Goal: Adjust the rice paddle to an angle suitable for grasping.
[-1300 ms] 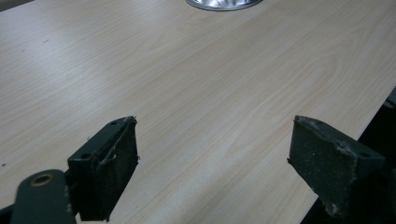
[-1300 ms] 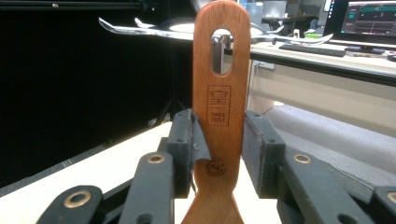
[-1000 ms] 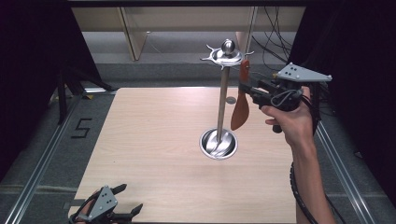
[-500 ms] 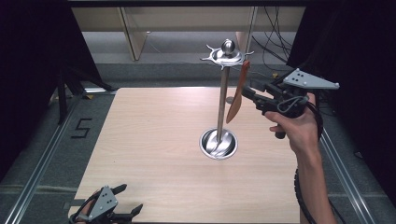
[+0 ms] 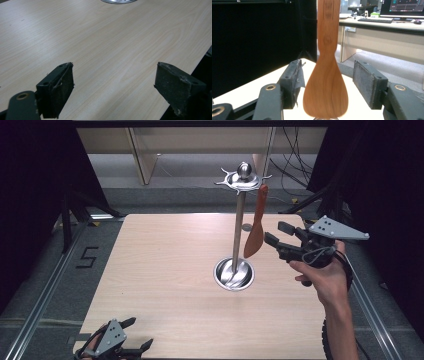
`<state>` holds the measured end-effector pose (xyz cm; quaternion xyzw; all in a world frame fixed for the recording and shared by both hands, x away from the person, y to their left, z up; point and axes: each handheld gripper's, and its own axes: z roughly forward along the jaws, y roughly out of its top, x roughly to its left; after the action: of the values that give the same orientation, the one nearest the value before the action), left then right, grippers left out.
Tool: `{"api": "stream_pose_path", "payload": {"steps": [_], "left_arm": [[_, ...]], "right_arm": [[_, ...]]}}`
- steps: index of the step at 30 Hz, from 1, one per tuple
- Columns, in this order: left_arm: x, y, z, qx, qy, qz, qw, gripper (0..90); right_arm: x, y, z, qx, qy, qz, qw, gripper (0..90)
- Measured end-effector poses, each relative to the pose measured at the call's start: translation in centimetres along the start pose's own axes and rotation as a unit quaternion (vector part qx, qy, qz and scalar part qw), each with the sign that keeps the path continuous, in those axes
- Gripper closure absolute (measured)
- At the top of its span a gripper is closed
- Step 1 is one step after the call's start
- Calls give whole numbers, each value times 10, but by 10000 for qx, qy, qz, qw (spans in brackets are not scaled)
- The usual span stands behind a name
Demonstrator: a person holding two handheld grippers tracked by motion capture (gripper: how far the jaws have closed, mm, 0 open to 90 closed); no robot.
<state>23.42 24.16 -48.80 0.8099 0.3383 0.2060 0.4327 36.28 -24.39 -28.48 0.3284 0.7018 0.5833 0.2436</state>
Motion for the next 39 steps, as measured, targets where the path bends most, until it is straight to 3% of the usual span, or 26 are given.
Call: {"api": "stream_pose_path", "payload": {"steps": [1,3,5,6,7,8,9,10,11,12,13,14,15,16,19,22,24,28,29,31,33,36,37,38,39], "left_arm": [[0,0,0,-22,-6,-24,10000,149],[0,0,0,-18,11,-26,10000,149],[1,0,0,-25,4,34,10000,149],[2,0,-1,-14,15,145,9999,149],[0,0,0,12,18,4,10000,149],[0,0,0,12,18,4,10000,149],[1,-1,0,10,43,62,10000,149],[1,-1,0,10,43,62,10000,149],[1,-1,0,17,45,63,10000,149],[0,0,0,2,13,10,10000,149],[2,0,-1,35,47,228,9997,149],[2,0,-1,35,47,228,9997,149],[1,0,0,-108,1,95,9999,149],[1,0,0,-101,5,105,9999,149],[-1,-1,0,-100,6,-52,9999,149],[0,0,-1,-69,20,111,9999,149],[1,0,-1,-70,24,108,9999,149],[1,0,-1,-73,23,119,9999,149],[-1,-1,-1,-94,27,-55,9999,149],[2,1,-2,-59,21,119,9999,149],[2,1,-2,-64,19,113,9999,149],[1,2,-1,-74,10,117,9999,149],[-1,1,-1,-82,26,-38,10000,149],[-1,1,-1,-82,26,-38,10000,149],[0,2,-1,-55,18,105,9999,149]], "right_arm": [[0,-3,0,27,14,45,10000,413],[-1,-11,2,37,-88,-87,9999,411],[0,-17,4,59,-68,63,9999,411],[-1,-20,6,59,-113,4,9999,407],[-3,-21,7,129,-108,-81,9998,405],[-3,-21,7,129,-108,-81,9998,405],[-1,-25,8,205,-87,84,9997,400],[-1,-25,8,205,-87,84,9997,400],[-3,-27,9,218,-156,-125,9996,396],[-3,-27,9,218,-156,-125,9996,396],[-1,-28,7,324,-129,83,9994,394],[-1,-28,7,324,-129,83,9994,394],[-3,-28,7,255,-178,-128,9994,393],[0,-29,6,306,-153,57,9994,390],[-2,-32,2,324,-182,-90,9993,383],[-3,-37,1,373,-239,-217,9988,375],[-2,-39,0,424,-189,-146,9988,375],[-4,-47,1,524,-266,-227,9980,368],[-3,-49,1,587,-270,-120,9978,369],[-5,-55,5,624,-239,-153,9976,365],[-3,-56,5,684,-261,-69,9973,365],[-3,-62,8,717,-258,-133,9970,363],[-3,-65,9,795,-200,-86,9966,361],[-3,-65,9,795,-200,-86,9966,361],[-4,-69,12,878,-166,-152,9959,361]]}}
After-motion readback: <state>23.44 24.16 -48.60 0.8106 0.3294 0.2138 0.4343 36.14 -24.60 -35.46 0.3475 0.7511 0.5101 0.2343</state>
